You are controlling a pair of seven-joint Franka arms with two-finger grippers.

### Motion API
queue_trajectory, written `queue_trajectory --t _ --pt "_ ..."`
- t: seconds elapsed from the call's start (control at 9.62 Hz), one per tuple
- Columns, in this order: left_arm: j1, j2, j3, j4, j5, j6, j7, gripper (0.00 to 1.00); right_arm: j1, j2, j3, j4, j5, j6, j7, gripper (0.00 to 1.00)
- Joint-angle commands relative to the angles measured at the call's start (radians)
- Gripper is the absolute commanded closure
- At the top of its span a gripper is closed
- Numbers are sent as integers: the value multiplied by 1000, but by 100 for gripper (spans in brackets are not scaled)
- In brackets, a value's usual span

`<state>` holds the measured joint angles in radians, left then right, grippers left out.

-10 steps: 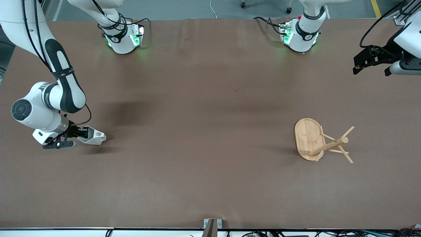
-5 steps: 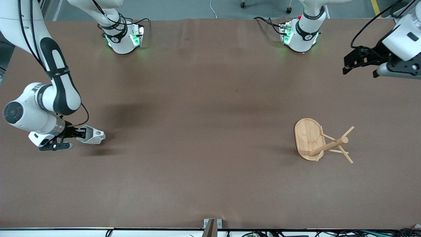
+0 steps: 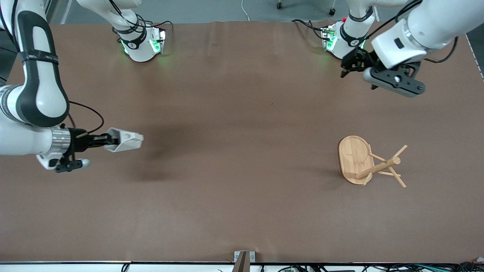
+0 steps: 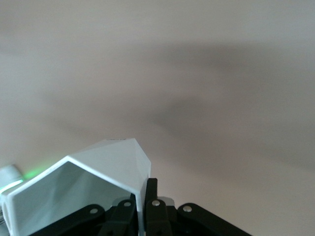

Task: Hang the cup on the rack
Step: 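Lift the cup with the right gripper while the left gripper approaches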

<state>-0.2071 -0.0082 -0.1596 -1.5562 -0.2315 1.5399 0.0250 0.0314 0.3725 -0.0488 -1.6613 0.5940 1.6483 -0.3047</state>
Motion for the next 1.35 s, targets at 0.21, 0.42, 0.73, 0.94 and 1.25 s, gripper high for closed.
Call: queue_trajectory --t 0.21,0.42,0.73,0.94,1.25 --pt "-204 52 -63 -28 -11 221 30 0 71 9 173 -9 462 -28 137 99" --pt "-265 83 -64 -22 -9 296 100 0 85 14 239 -27 663 -28 185 99" --pt "-288 103 -64 28 -97 339 211 0 125 17 277 -54 812 -28 200 99" --pt "-305 158 -66 91 -85 336 210 0 137 16 294 -64 868 -30 200 99" --pt "-328 267 -64 221 -20 277 207 0 134 16 317 -69 869 -30 202 99"
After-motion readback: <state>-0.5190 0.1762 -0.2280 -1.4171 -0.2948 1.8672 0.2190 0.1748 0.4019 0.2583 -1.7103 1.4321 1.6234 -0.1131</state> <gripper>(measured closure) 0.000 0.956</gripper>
